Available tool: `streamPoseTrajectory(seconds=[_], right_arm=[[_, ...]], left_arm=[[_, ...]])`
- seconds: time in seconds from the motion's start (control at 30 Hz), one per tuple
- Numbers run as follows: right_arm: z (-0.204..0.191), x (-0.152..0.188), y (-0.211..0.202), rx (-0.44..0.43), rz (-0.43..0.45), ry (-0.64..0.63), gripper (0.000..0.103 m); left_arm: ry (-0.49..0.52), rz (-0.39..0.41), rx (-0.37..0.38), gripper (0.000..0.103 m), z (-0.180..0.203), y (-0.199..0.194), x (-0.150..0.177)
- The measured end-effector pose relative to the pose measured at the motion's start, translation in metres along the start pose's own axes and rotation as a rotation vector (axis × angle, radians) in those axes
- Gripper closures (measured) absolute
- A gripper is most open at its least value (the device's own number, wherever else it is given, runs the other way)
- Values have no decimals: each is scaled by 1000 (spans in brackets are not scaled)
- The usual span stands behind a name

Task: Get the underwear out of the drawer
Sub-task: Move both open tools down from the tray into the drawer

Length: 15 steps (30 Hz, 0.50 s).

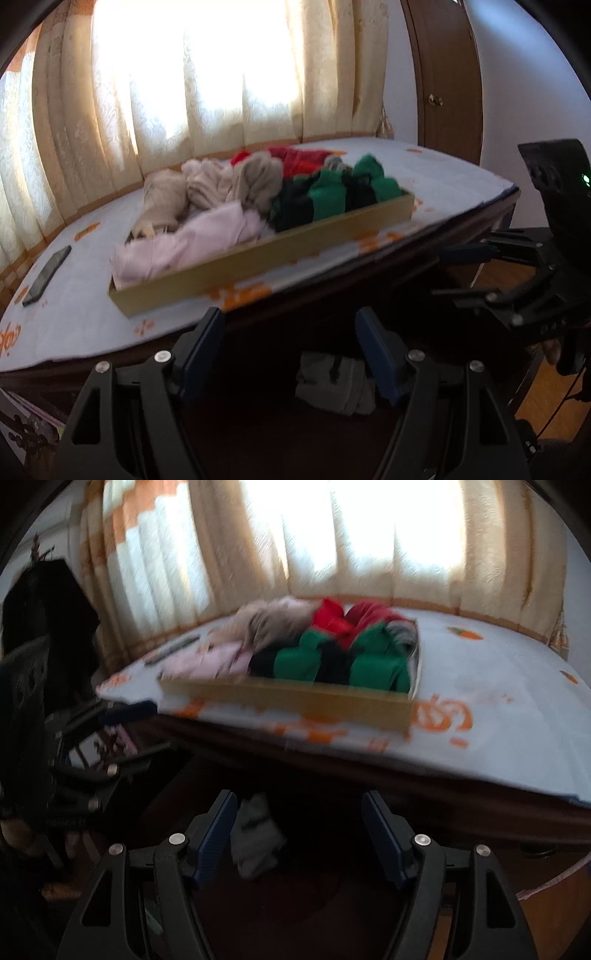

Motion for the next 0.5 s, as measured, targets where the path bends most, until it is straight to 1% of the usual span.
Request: streamPoseTrajectory(seconds=[0.23, 0.33, 0.43, 0.5], right_arm=[[-17, 37, 17, -10, -113, -113, 31], [-21, 47, 27, -17, -163, -147, 31], [-21, 59, 39, 7, -232, -206, 31], [-21, 63, 46, 1, -268, -208, 31]], left_arm=[[9, -85, -4, 28, 2, 15, 32], [30, -134, -3, 25, 2, 24, 40], [44, -178, 5, 19, 4, 31, 47], [38, -190, 12, 18, 4, 33, 50]])
Point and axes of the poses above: each gripper's, at about its wrist camera, not at the fingertips, and y roughly the way its jaws point, z to its right, x to its underside, the point moved 8 cm from there along y, roughly the way its jaws point, and after that the axes turned 9 degrees about z, right-handed, at the moved point
